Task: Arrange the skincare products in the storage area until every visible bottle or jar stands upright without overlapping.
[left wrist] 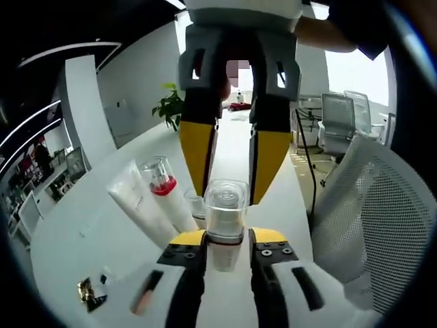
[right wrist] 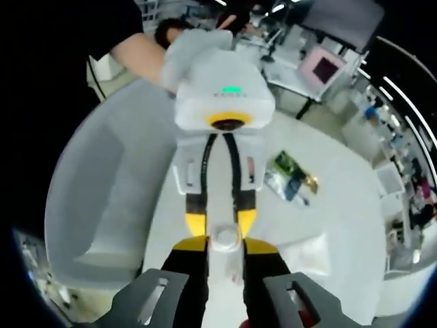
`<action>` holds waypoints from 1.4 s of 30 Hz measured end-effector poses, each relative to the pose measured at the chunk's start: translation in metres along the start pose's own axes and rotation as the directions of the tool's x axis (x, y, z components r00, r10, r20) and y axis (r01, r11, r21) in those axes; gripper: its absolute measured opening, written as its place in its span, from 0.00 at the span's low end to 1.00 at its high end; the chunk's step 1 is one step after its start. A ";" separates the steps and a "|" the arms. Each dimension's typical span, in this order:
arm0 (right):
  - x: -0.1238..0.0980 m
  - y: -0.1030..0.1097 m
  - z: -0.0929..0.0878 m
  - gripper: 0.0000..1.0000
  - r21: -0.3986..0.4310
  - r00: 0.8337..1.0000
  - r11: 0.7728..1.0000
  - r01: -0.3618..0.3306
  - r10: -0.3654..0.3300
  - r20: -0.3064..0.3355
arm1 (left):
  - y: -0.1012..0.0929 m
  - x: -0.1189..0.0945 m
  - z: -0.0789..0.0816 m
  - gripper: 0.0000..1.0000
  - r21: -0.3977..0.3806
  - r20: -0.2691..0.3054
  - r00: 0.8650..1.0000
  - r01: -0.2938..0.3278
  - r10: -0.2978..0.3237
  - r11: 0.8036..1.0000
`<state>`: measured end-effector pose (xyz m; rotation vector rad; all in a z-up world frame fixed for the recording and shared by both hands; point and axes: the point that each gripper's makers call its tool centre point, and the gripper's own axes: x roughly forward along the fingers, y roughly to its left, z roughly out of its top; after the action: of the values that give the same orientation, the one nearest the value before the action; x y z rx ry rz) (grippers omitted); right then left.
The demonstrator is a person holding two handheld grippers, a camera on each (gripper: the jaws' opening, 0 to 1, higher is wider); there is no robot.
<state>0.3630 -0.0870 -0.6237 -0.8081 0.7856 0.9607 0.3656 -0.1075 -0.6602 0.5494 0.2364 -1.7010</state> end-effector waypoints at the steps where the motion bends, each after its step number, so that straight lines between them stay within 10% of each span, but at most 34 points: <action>1: 0.002 -0.004 -0.004 0.09 0.005 1.000 1.000 0.002 -0.002 -0.007 | 0.002 0.003 -0.004 0.34 -0.005 -0.006 1.000 -0.004 0.004 1.000; 24: 0.050 -0.036 -0.053 0.09 0.133 0.998 0.991 -0.034 0.041 -0.049 | 0.026 0.027 -0.042 0.44 -0.085 -0.057 0.998 -0.040 0.035 0.996; 42: 0.047 -0.042 -0.056 0.10 0.193 0.997 0.981 -0.029 0.042 -0.067 | 0.017 0.037 -0.049 0.44 -0.111 -0.072 0.997 0.003 -0.011 0.994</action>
<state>0.4062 -0.1313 -0.6803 -0.6648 0.9419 0.8763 0.3891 -0.1215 -0.7179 0.5289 0.3827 -1.6658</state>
